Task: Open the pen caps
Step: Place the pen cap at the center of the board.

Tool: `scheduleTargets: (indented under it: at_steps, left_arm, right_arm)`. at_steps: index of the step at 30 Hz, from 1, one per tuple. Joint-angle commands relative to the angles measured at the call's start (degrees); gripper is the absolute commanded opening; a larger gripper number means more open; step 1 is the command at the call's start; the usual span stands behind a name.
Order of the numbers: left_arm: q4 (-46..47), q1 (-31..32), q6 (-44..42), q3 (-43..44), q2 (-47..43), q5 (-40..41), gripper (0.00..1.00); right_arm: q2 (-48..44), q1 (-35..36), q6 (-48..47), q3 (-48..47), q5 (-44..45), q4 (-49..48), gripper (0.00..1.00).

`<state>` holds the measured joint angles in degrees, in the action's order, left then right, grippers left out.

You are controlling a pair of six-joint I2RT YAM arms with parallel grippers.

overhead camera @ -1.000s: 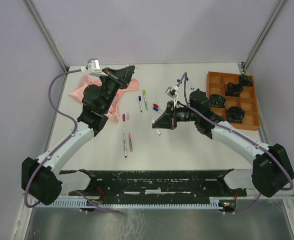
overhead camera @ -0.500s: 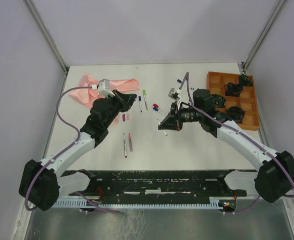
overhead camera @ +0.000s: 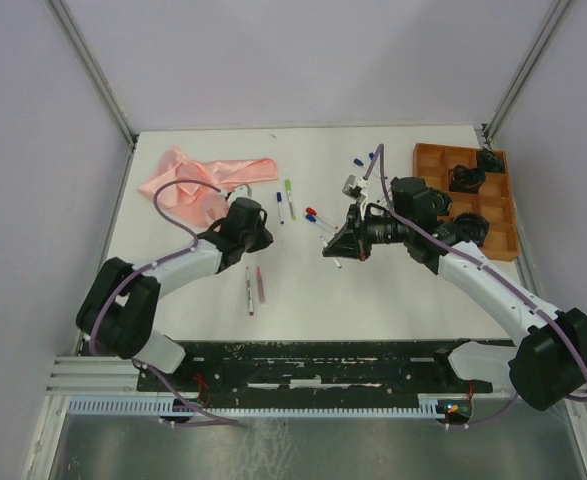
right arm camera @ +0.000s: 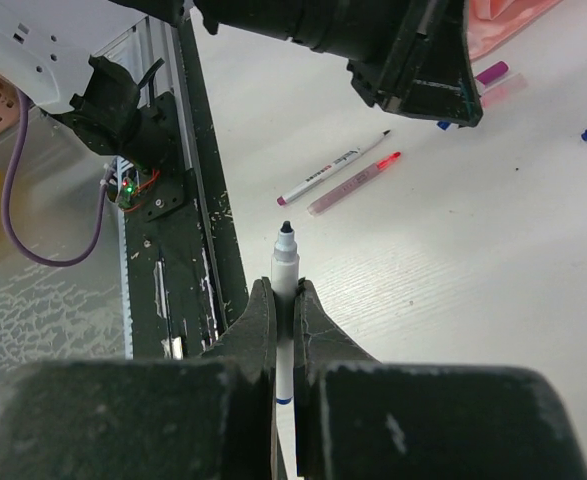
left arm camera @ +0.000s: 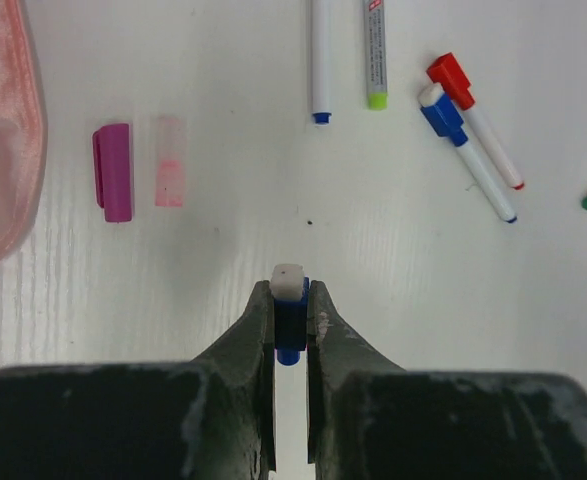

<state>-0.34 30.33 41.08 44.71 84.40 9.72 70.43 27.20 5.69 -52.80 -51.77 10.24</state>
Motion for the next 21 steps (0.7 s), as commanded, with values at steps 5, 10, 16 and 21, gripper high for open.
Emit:
scheduleTargets:
  at_steps: [5,10,16,21]
  left_arm:
    - [-9.69,1.86,-7.76,14.42,11.94,12.03,0.04]
    - [-13.97,1.85,-9.43,21.64,18.73,14.87,0.06]
    - [-15.57,1.84,-9.81,25.66,23.0,15.04,0.07]
    - [-15.74,1.84,-9.75,25.56,24.23,15.85,0.09]
  right_arm:
    - [-0.27,-0.51,-1.34,-2.25,0.72,-0.86,0.02]
    - [-0.43,-0.53,-1.36,-2.24,0.71,-0.87,0.02]
    - [-0.54,-0.57,-1.3,-2.26,0.63,-0.92,0.02]
    - [-0.54,-0.57,-1.35,-2.24,0.62,-0.86,0.02]
